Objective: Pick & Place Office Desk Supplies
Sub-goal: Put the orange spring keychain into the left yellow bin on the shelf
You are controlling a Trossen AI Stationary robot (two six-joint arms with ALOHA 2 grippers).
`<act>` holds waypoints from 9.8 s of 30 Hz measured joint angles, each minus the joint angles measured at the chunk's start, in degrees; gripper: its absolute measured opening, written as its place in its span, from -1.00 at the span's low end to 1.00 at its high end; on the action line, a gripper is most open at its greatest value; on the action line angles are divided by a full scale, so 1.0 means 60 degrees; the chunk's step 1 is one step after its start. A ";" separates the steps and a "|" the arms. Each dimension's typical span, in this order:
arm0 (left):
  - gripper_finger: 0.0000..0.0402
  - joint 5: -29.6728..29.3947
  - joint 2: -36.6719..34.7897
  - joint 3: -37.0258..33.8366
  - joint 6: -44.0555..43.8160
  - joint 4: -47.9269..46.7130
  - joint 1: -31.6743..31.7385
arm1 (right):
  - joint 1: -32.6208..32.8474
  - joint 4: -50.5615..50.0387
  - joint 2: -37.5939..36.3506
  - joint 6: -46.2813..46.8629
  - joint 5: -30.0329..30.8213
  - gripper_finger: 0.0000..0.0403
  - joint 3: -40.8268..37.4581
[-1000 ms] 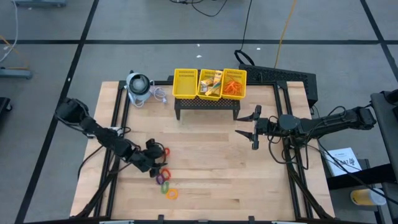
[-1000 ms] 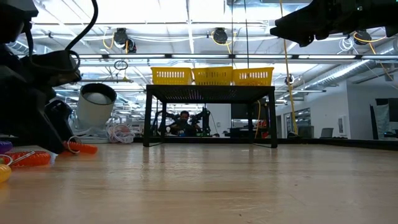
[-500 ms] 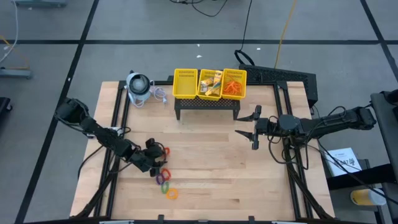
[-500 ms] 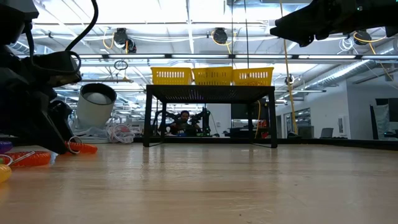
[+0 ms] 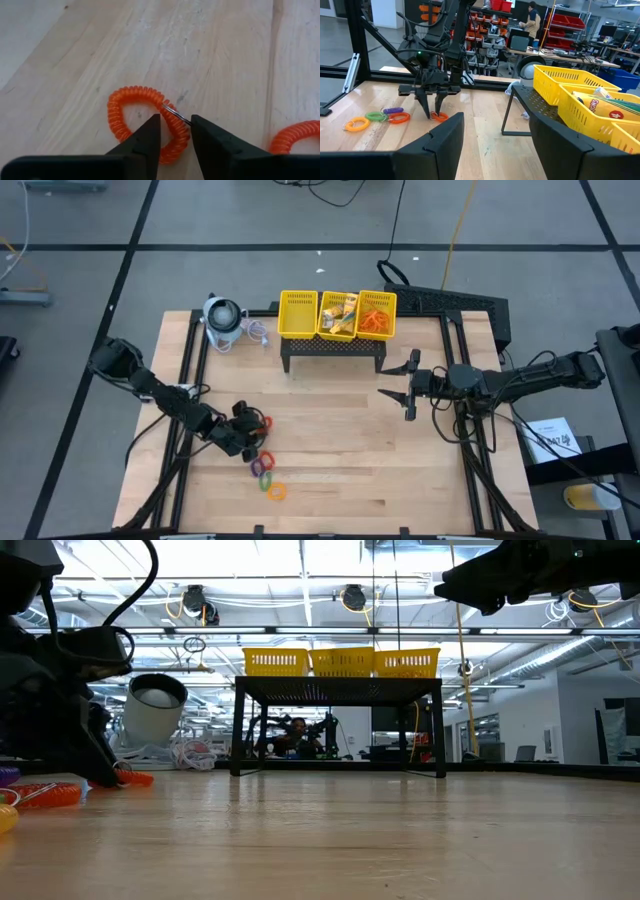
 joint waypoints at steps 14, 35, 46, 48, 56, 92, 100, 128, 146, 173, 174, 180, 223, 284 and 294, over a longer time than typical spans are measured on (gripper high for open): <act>-0.45 -0.0312 0.0000 0.0000 -0.0849 0.0029 -0.0007 | -0.0001 0.0004 -0.0001 0.0000 0.0003 0.07 0.0000; -0.81 -0.0426 0.0000 0.0000 -0.1029 0.0007 -0.0003 | 0.0000 0.0007 0.0001 0.0000 0.0003 0.07 0.0000; -0.68 -0.0426 0.0000 0.0000 -0.1113 0.0022 -0.0003 | -0.0002 0.0007 0.0000 0.0002 0.0001 0.07 0.0000; -0.71 -0.0430 0.0000 0.0000 -0.1113 0.0022 -0.0003 | 0.0000 0.0007 0.0000 0.0004 0.0001 0.07 0.0000; -0.80 -0.0437 -0.0004 0.0000 -0.1107 0.0022 -0.0003 | -0.0002 0.0007 -0.0003 0.0002 0.0003 0.07 0.0000; -0.79 0.0407 -0.2406 0.0000 0.2564 0.4801 0.0583 | -0.0004 0.0080 -0.0003 0.0001 0.0002 0.07 -0.0004; -0.75 0.0401 -0.3976 0.0000 0.4598 0.5649 0.0899 | -0.0001 0.0073 -0.0003 0.0000 0.0003 0.07 -0.0004; -0.75 -0.0172 -0.4401 0.0000 0.7685 0.6302 0.2121 | 0.0000 -0.3920 -0.3053 0.1022 -0.0041 0.07 -0.0355; -0.75 -0.0178 -0.4401 0.0004 0.7995 0.6320 0.2448 | 0.0022 -0.2444 -0.5403 0.1436 -0.1327 0.07 -0.2794; -0.75 -0.0162 -0.4119 0.0015 0.7963 0.7074 0.5026 | 0.0022 -0.1486 -0.5460 0.1752 -0.1303 0.07 -0.3676; -0.75 -0.0164 -0.4025 0.0015 0.7944 0.7257 0.5179 | 0.0022 -0.1486 -0.5460 0.1752 -0.1302 0.07 -0.3676; -0.75 -0.0158 -0.3467 0.0018 0.7647 0.7991 0.5949 | 0.0022 -0.1486 -0.5460 0.1752 -0.1301 0.07 -0.3679; -0.21 0.0834 0.0572 0.7286 0.4640 -0.1558 0.9549 | 0.0019 -0.1486 -0.5456 0.1752 -0.1301 0.07 -0.3690; 0.06 0.0760 -1.0993 -0.0519 0.5912 -0.1543 0.6583 | 0.0022 -0.1486 -0.5457 0.1752 -0.1301 0.07 -0.3690; 0.06 0.2394 -1.1958 -0.2026 0.6314 0.0662 0.6583 | 0.0021 -0.1486 -0.5456 0.1752 -0.1301 0.07 -0.3690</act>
